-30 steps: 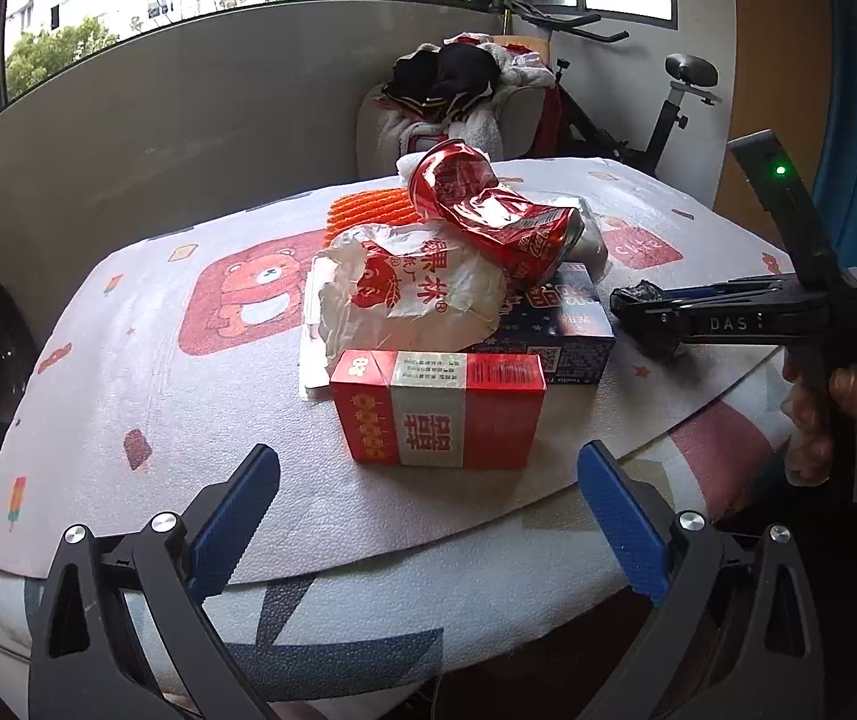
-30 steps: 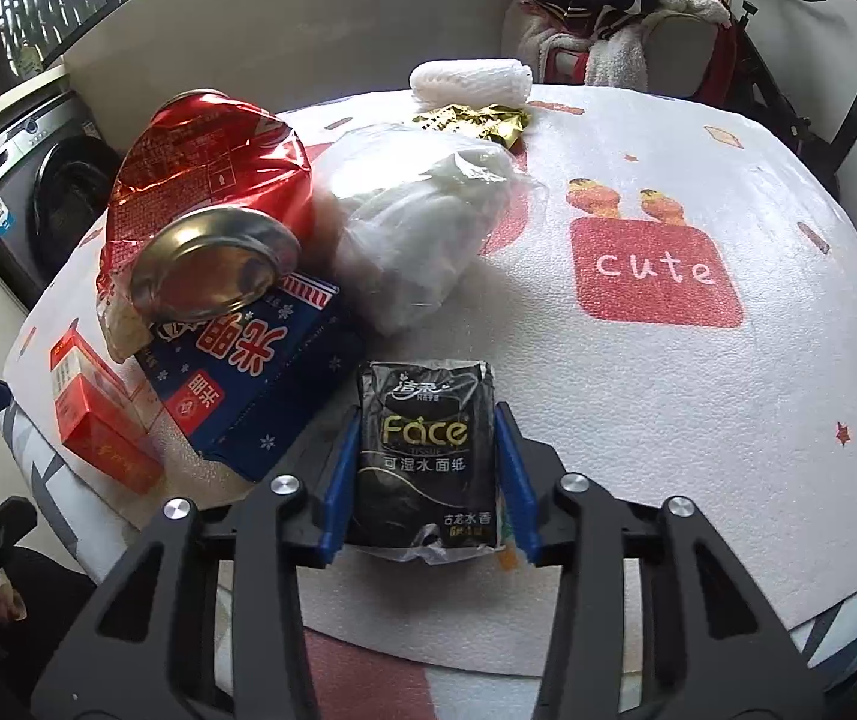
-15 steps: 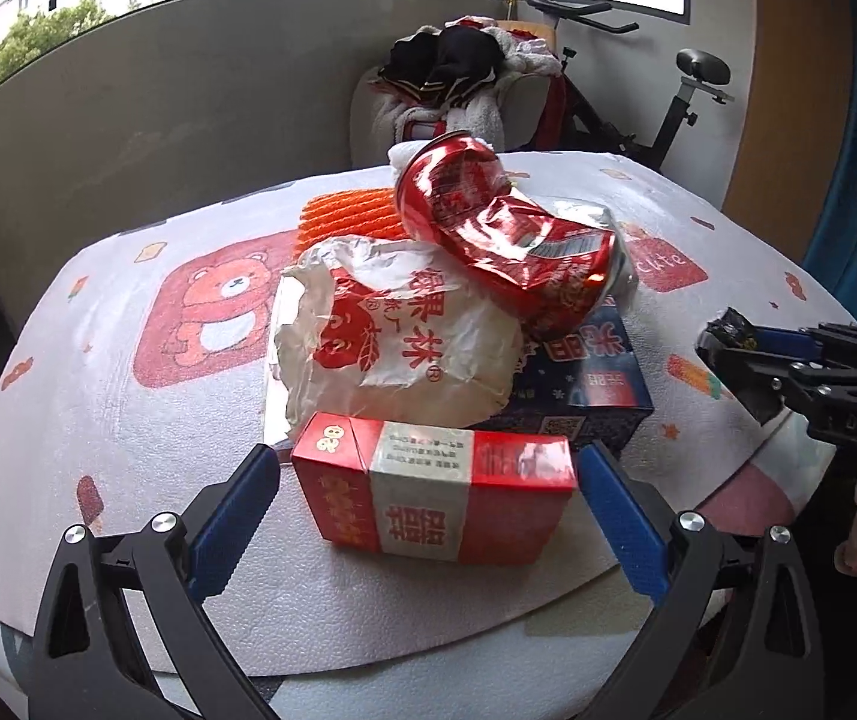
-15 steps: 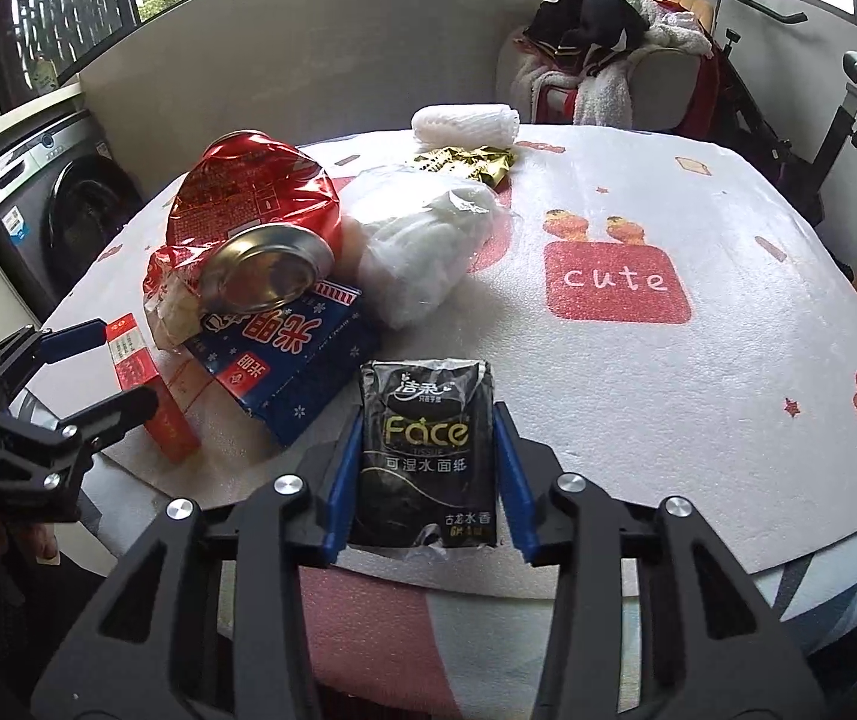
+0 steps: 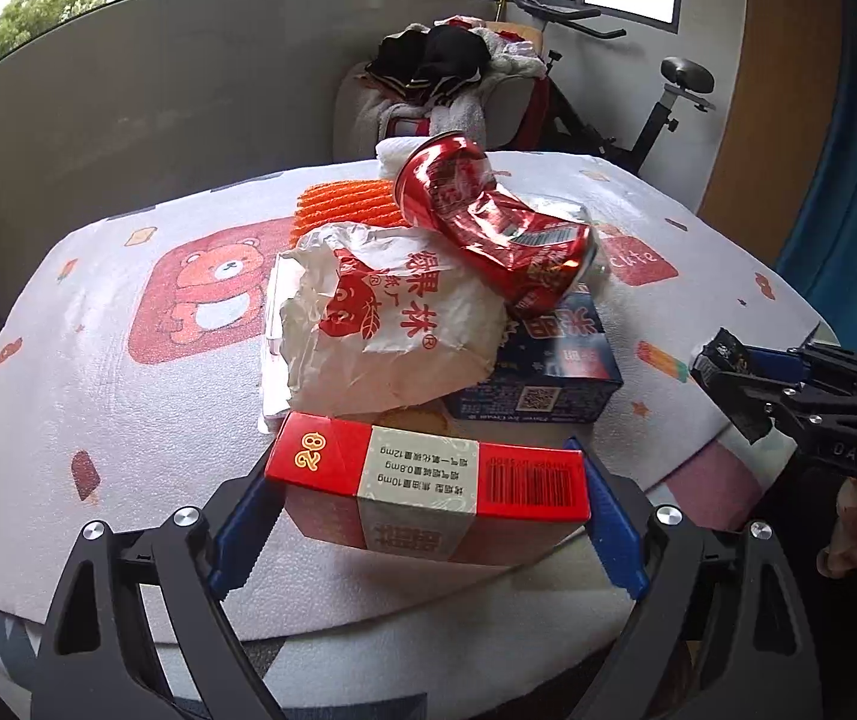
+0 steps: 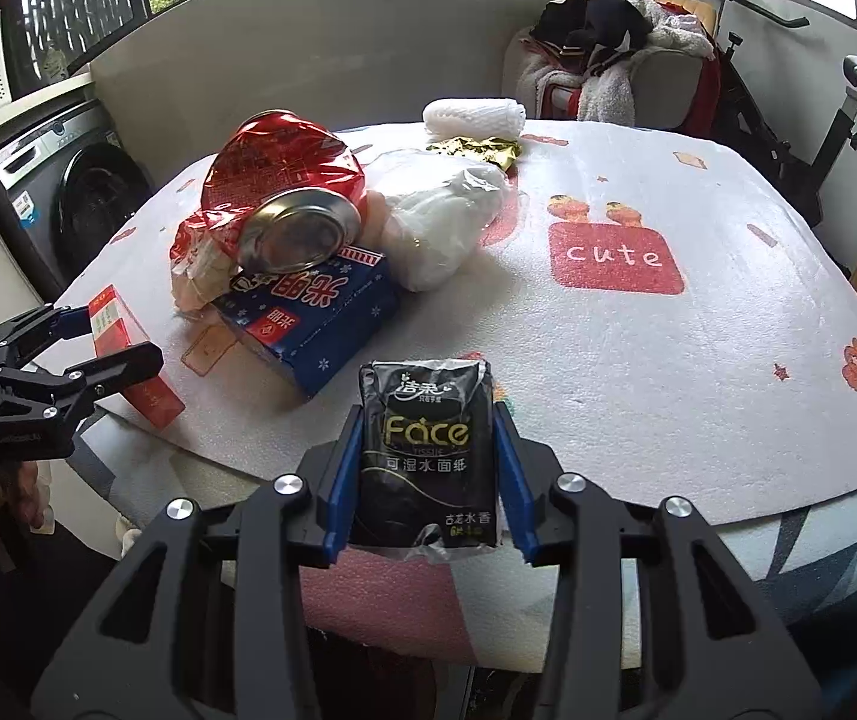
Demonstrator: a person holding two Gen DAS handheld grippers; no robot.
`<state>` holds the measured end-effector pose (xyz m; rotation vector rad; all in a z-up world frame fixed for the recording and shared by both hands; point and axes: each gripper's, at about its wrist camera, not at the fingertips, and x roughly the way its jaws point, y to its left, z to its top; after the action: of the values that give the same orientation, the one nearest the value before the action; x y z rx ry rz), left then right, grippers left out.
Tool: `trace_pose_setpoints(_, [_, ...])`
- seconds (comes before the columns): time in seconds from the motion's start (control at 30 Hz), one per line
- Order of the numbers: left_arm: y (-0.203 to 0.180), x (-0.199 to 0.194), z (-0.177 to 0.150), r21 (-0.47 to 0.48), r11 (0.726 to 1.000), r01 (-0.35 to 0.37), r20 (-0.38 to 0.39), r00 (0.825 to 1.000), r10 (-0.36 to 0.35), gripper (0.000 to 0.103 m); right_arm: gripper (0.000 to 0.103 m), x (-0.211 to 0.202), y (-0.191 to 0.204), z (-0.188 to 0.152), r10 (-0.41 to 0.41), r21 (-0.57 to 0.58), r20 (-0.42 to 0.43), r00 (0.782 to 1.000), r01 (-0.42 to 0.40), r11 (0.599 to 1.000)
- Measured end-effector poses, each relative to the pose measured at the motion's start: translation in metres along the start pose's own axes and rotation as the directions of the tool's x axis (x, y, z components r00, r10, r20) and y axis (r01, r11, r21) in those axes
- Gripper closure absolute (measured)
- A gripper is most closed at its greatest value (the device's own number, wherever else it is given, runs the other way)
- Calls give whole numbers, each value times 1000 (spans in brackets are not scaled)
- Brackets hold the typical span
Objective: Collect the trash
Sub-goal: 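Grasp the black Face tissue pack with the right tool while the left tool grasps the red box, then carry both held items down into the brown bin and open both tools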
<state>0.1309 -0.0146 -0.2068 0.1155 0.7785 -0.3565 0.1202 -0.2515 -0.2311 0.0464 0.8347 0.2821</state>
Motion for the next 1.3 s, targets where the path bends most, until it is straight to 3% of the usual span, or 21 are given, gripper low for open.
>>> trace_pose_setpoints(0.4, [-47,-65,-63,84,995,61,-14,998,-60,15,60,-26,32,-27,69,-33,-3,998,-69,997])
trace_pose_setpoints(0.63, [-77,-71,-99,167,982,89,-66,995,-79,15,60,-36,42,-44,80,-53,-17,997,-80,995])
trace_pose_setpoints(0.83, [-84,-73,-108,182,977,107,-83,992,-93,11,60,-41,44,-51,81,-60,-24,996,-83,995])
trace_pose_setpoints(1.07, [-76,-91,-105,166,984,57,0,998,-58,7,60,-36,53,-58,91,-84,-53,994,-95,992])
trace_pose_setpoints(1.3, [-46,-114,-100,48,999,-20,117,993,14,6,60,-28,64,-68,91,-129,-91,992,-102,986])
